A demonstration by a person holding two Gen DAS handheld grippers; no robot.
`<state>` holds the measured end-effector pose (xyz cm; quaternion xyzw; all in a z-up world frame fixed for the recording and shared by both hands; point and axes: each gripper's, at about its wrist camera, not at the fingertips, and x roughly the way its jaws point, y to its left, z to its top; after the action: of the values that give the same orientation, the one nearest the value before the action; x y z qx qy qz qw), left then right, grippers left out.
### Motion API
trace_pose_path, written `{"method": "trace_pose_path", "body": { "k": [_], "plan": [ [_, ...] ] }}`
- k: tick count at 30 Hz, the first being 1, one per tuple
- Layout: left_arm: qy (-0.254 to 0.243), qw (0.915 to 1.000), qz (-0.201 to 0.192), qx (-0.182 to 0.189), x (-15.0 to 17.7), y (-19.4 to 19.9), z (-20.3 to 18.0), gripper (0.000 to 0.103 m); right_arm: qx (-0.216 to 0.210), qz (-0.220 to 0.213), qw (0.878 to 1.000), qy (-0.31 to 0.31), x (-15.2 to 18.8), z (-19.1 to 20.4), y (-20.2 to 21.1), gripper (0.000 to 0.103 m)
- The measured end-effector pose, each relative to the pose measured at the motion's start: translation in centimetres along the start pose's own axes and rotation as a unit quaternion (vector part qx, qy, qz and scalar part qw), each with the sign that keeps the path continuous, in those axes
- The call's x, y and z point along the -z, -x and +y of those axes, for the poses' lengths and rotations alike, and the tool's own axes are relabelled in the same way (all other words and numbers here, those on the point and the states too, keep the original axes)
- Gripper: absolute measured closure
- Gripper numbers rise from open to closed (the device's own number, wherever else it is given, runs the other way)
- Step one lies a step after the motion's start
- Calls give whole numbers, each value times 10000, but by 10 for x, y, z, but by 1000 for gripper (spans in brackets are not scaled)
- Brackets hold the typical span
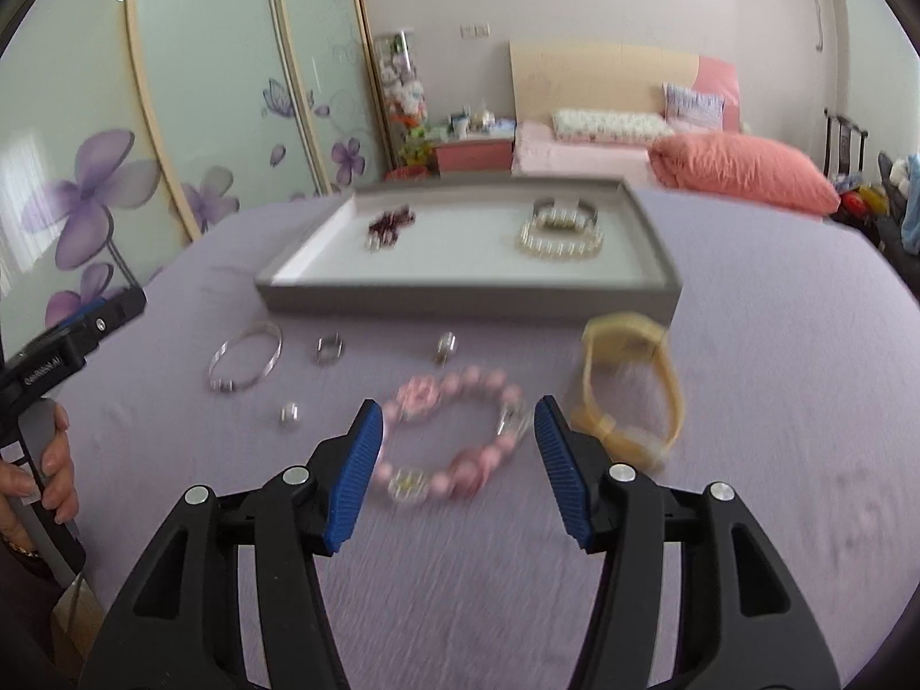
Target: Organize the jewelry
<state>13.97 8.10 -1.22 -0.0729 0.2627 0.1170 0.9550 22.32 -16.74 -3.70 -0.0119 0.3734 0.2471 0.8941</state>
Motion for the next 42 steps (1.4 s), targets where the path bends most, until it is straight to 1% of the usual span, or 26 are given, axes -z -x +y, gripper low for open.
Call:
{"method": "trace_pose_path", "body": {
  "k": [2,4,7,10,14,16,17,20,22,24,27,29,30,34,42],
  "plan": [
    [-54,10000,18,-22,6,1,0,6,61,118,9999,-81,6,-2,-5,50],
    [-84,9999,16,-63,10,0,0,6,171,202,9995,-178,9,-1,-9,56],
    [-51,9999,-19,-113,13,0,2,6,285,293,9982,-429,10,-6,-16,57],
    [-50,9999,-34,-113,14,-2,3,6,395,348,9972,-529,9,-6,-22,59],
    [-140,9998,-34,-113,16,-4,-1,6,641,428,9957,-513,7,-2,-33,64],
    [-174,9998,-25,-110,17,-5,-3,6,747,464,9950,-472,6,0,-37,69],
    [-189,9998,-17,-108,18,-6,-3,6,795,482,9947,-447,5,0,-39,69],
    [-208,9997,-18,-97,18,-5,-4,6,884,527,9940,-374,5,1,-42,71],
    [-222,9997,1,-88,18,-6,-5,6,921,553,9936,-339,5,2,-43,74],
    [-228,9997,27,-80,19,-7,-6,6,937,565,9936,-291,4,3,-42,75],
    [-228,9996,135,-58,19,-10,-7,6,935,579,9936,-243,5,2,-41,76],
    [-228,9995,223,-45,19,-13,-7,6,937,584,9937,-212,5,2,-41,80],
    [-231,9993,285,-37,20,-15,-8,6,919,581,9938,-216,6,0,-40,85],
    [-306,9981,533,14,20,-24,-14,6,698,491,9958,-323,8,-6,-34,89],
    [-561,9923,1102,37,17,-53,-33,6,281,225,9980,-521,-1,-12,-15,90]
  ]
}}
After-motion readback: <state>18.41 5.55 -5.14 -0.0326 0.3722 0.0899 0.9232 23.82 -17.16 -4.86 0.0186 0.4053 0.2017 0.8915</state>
